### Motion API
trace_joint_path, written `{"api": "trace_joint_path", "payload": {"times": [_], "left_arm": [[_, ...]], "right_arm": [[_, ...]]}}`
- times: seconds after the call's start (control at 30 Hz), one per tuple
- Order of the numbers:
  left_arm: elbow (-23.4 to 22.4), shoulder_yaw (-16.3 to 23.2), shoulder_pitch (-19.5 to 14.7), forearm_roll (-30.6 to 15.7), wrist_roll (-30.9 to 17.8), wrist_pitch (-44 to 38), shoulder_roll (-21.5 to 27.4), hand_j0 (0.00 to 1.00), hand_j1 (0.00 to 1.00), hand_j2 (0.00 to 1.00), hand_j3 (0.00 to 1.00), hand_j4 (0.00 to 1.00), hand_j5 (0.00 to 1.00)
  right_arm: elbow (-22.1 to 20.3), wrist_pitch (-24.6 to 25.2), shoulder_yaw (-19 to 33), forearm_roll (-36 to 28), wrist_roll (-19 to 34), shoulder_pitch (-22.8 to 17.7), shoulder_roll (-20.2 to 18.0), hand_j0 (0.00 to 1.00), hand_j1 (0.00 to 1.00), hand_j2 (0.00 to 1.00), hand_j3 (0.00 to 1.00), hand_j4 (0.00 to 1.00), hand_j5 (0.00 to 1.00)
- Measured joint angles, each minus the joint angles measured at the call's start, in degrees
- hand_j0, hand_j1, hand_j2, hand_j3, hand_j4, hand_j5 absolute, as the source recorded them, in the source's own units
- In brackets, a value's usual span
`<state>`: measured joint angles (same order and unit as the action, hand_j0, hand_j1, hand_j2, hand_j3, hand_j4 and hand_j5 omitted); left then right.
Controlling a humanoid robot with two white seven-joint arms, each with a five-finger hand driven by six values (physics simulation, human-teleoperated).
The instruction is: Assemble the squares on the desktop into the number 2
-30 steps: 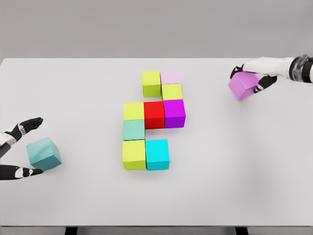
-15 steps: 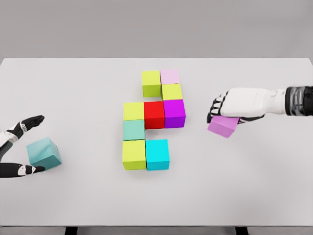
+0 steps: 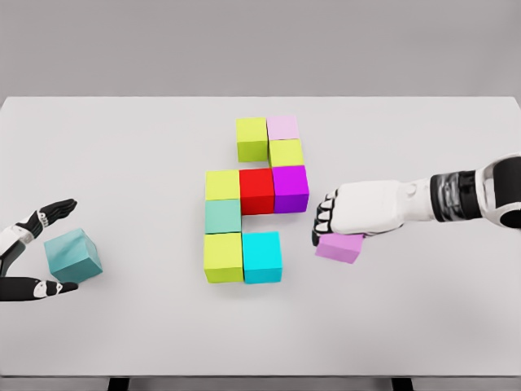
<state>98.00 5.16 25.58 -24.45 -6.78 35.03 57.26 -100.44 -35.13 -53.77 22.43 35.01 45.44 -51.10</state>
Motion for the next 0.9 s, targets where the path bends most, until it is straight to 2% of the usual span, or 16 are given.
{"api": "trace_joint_path", "payload": {"times": [0.13,0.6,0.7,0.9], "left_arm": [[-0.8,0.4,-1.4,-0.1,0.0,0.0,-0.7,1.00,1.00,1.00,1.00,1.00,1.00],[-2.0,2.5,-1.8,-0.1,0.0,-1.3,-1.6,1.00,1.00,1.00,1.00,1.00,1.00],[-2.6,2.7,-3.0,-0.2,0.0,-2.6,-1.6,1.00,1.00,1.00,1.00,1.00,1.00],[-3.5,2.9,-3.3,-0.4,0.0,-3.9,-1.6,1.00,1.00,1.00,1.00,1.00,1.00]], "right_arm": [[0.0,0.0,-1.0,1.0,0.0,0.0,1.4,0.61,0.61,0.61,0.61,0.61,0.61],[-0.1,0.0,-2.7,1.7,0.0,1.1,3.1,0.66,0.66,0.66,0.66,0.66,0.66],[-0.1,0.0,-2.7,1.7,0.0,1.1,3.2,0.66,0.66,0.66,0.66,0.66,0.66],[-0.1,0.0,-3.1,1.7,0.0,1.2,3.8,0.68,0.68,0.68,0.68,0.68,0.68]]}}
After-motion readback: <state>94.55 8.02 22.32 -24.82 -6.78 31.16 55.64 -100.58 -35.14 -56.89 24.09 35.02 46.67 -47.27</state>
